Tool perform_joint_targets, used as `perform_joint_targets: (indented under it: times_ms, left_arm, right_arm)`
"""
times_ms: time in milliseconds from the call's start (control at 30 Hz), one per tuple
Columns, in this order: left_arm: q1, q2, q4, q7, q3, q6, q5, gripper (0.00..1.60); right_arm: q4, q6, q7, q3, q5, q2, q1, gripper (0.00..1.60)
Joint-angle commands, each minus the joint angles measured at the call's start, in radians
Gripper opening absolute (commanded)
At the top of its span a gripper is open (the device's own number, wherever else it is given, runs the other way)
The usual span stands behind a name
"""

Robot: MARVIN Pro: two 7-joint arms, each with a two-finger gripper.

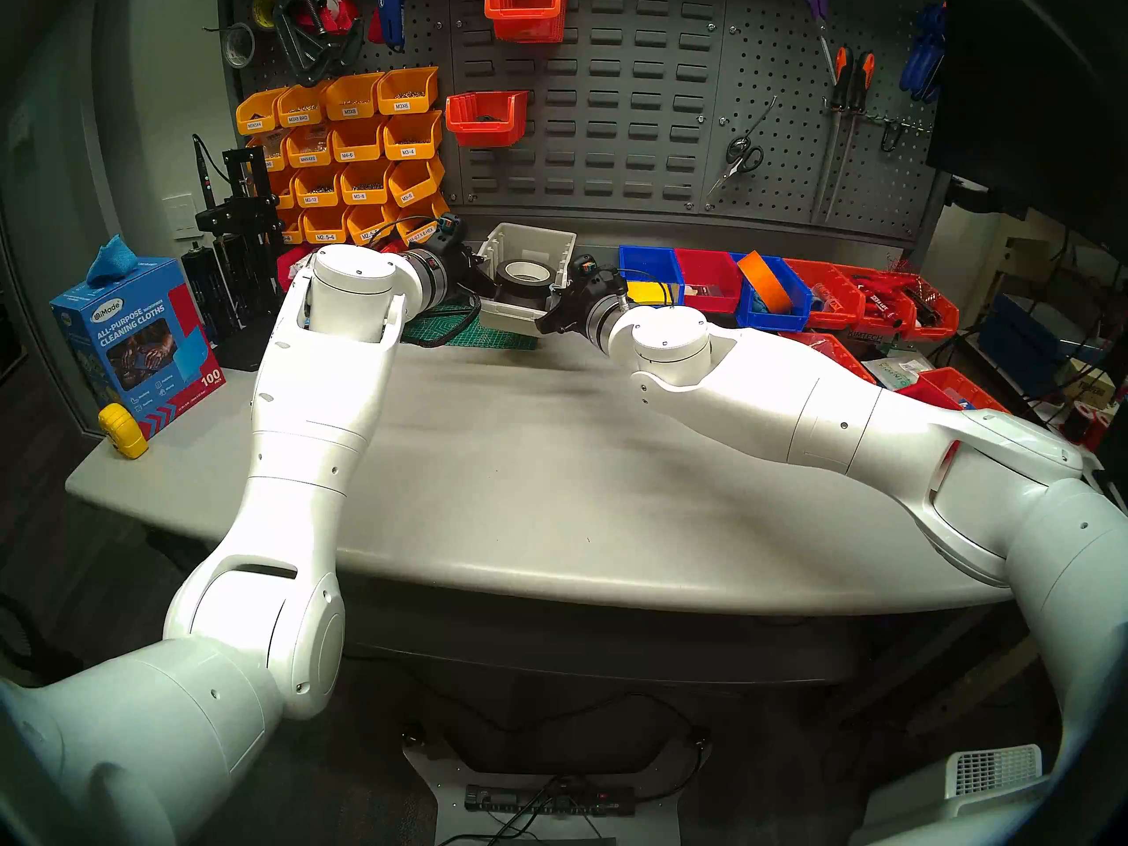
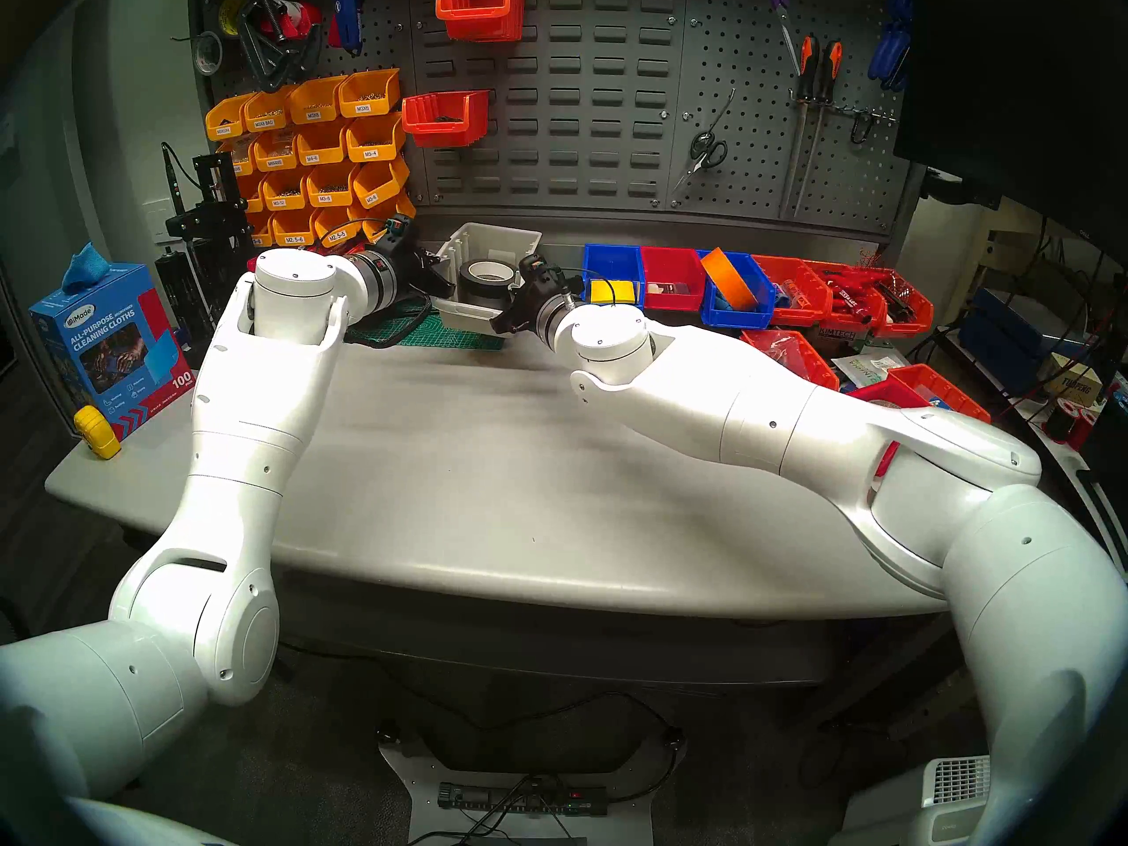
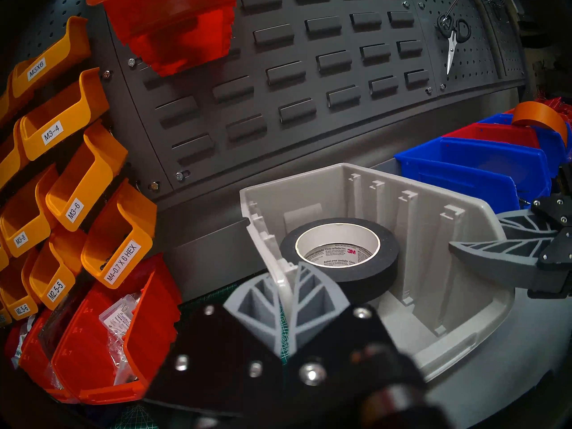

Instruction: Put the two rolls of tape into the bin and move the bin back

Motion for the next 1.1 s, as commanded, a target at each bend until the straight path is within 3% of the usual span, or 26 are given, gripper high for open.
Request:
perform_joint_targets:
  times_ms: [0, 1067]
  left_arm:
    - [-0.076, -0.018, 0.013, 0.038, -0.007, -0.024, 0.009, 0.0]
    - [-0.075, -0.086, 0.044, 0.095, -0.051, -0.011, 0.02, 0.0]
  right_arm:
    - [0.017, -0.012, 0.017, 0.007, -0.015, -0.017, 0.031, 0.0]
    - [0.024, 0.016, 0.109, -0.002, -0.042, 0.022, 0.082, 0.0]
